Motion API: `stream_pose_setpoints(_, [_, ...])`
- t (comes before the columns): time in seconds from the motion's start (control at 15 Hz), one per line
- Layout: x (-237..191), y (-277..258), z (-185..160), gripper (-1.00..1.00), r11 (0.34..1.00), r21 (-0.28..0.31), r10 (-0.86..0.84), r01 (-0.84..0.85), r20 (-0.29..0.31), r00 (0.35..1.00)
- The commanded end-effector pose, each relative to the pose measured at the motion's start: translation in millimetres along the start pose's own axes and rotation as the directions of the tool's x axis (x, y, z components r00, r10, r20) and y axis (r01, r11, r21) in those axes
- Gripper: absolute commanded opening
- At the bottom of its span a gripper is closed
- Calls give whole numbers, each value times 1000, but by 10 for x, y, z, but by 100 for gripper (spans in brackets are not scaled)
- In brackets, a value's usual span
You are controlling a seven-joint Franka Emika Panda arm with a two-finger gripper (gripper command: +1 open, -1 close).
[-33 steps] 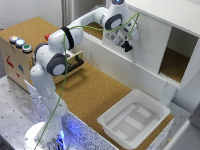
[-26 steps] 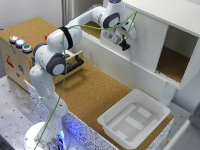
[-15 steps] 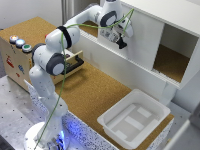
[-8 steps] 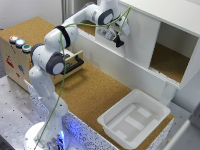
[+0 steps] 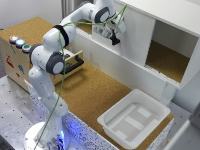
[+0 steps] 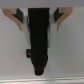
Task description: Push the door to the left side
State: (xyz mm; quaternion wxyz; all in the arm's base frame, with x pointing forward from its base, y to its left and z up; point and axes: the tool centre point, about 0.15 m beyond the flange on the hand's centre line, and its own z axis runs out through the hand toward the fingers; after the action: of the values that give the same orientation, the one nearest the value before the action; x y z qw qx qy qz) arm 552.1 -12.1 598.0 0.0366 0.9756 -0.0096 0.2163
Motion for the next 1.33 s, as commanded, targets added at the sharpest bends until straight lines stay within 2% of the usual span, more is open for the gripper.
stream_pose_setpoints(0.0, [269,-465,414,-100,991,-123,-48,43,-37,998])
stream_pose_setpoints(0.53, [350,-770,428,-100,988,-114,-110,103,-50,993])
stream_pose_setpoints(1.27, [364,-1151,440,-100,978,-67,-204,200,-62,977])
